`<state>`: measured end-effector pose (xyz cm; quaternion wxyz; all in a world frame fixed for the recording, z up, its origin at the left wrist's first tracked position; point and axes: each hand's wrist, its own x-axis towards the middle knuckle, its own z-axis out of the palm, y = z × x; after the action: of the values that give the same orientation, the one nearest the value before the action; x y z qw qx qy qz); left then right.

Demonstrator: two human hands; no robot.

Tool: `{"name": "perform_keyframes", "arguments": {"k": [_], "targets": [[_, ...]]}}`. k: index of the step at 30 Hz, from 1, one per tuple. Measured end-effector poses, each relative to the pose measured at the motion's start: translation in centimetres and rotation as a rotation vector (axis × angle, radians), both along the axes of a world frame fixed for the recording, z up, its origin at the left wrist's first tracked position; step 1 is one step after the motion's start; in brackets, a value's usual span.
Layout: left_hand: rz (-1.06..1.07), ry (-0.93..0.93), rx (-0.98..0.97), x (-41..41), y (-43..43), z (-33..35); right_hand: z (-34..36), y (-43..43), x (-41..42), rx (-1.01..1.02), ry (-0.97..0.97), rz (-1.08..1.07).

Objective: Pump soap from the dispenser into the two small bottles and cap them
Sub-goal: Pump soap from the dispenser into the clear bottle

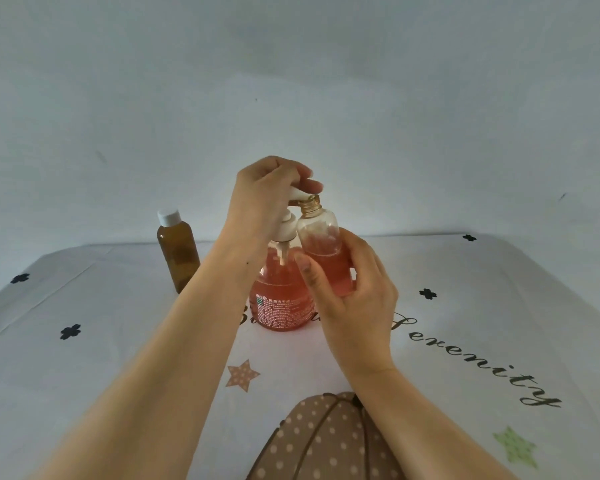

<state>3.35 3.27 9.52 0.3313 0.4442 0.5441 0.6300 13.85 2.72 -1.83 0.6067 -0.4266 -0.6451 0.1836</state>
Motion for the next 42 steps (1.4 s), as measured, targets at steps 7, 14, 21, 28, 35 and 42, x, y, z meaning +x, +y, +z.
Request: {"name": "perform_keyframes", "arguments": {"k": [7, 14, 21, 28, 35, 42], "targets": [[-0.02, -0.034, -0.005, -0.2, 0.1, -0.2, 0.1, 0.0, 0.0, 0.017, -0.008, -0.001], [0.011, 0.01, 0.011, -0.2, 0.4, -0.5, -0.1, 0.0, 0.1, 0.006, -0.01, 0.008], [-0.027, -0.025, 0.015, 0.4, 0.3, -0.1, -0.1, 0.1, 0.0, 0.006, -0.026, -0.005], [-0.059, 0.323, -0.044, -0.3, 0.7, -0.6, -0.3, -0.1, 0.3, -0.007, -0.017, -0.041], [-0.085, 0.393, -0.083, -0.4, 0.8, -0.6, -0.2, -0.3, 0.2, 0.003, -0.011, -0.067], [-0.125, 0.25, -0.114, -0.4, 0.1, 0.3, -0.3, -0.1, 0.1, 0.017, -0.038, -0.062]]}}
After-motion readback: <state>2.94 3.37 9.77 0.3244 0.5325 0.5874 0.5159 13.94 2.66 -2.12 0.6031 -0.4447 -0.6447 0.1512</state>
